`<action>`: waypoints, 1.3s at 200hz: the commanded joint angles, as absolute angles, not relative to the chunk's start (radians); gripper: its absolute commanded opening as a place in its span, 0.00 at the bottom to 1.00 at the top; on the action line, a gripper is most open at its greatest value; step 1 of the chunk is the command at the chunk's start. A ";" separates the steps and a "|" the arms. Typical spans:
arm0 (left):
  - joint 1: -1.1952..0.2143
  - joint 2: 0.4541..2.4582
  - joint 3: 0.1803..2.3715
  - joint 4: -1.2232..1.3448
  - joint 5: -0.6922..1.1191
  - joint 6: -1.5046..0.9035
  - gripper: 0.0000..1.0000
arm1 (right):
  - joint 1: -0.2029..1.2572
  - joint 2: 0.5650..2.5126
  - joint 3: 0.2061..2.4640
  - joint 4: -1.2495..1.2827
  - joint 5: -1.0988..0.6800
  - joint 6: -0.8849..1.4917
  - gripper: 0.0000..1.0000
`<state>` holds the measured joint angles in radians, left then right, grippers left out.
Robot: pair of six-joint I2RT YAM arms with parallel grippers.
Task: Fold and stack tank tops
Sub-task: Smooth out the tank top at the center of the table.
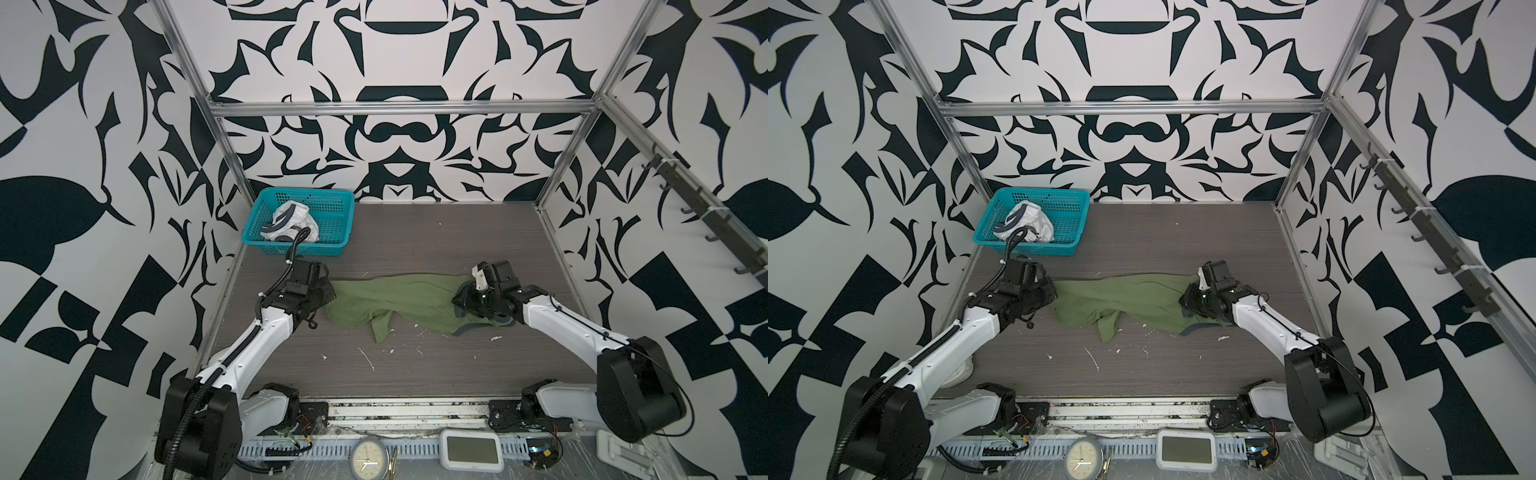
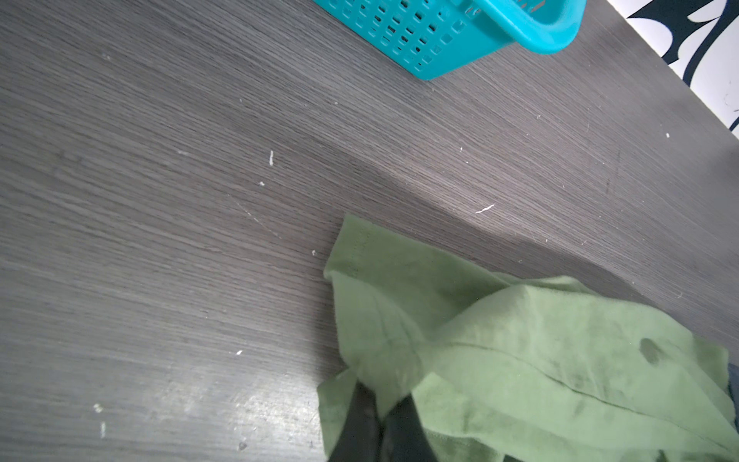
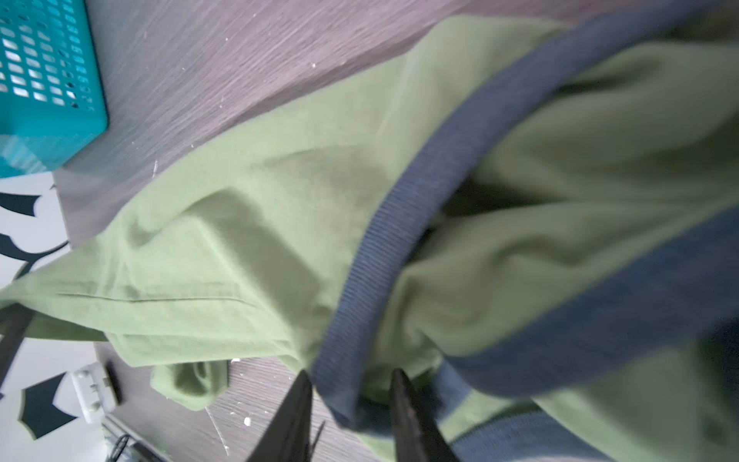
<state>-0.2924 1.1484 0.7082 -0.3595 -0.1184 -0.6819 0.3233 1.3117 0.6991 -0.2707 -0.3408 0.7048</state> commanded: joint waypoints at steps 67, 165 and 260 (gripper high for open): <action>-0.277 1.064 0.823 -0.399 -0.161 -0.625 0.00 | 0.332 1.169 0.934 -0.477 -0.175 0.567 0.00; -0.264 0.850 0.778 -0.371 -0.098 -0.631 0.00 | 0.331 0.965 1.002 -0.578 -0.138 0.520 0.00; -0.239 0.830 0.749 -0.601 -0.505 -0.730 0.00 | 0.466 1.066 0.857 -0.573 -0.051 0.516 0.51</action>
